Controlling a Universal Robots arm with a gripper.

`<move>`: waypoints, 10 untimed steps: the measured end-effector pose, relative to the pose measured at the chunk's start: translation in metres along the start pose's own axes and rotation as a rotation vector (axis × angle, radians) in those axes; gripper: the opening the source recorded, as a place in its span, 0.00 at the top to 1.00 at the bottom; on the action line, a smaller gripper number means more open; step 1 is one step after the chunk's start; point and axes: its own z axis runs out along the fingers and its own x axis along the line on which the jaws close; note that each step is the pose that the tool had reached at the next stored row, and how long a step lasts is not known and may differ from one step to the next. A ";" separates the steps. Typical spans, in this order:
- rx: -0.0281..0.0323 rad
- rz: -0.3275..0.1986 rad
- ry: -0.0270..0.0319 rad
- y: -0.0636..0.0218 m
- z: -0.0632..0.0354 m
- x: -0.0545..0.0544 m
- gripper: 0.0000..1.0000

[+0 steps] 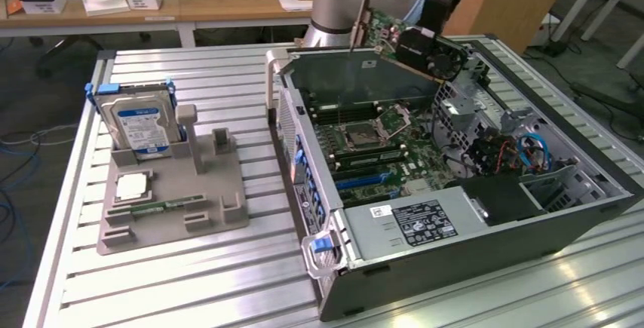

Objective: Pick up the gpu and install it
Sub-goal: 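Insert the gpu into the slot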

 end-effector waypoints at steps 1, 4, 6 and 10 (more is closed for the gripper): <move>-0.0004 -0.019 0.0010 0.0000 0.0003 0.000 0.74; -0.0013 -0.073 0.0038 -0.0001 0.0012 0.000 0.74; -0.0017 -0.107 0.0053 -0.0001 0.0020 0.000 0.74; -0.0006 -0.173 0.0068 -0.0003 0.0051 0.000 0.74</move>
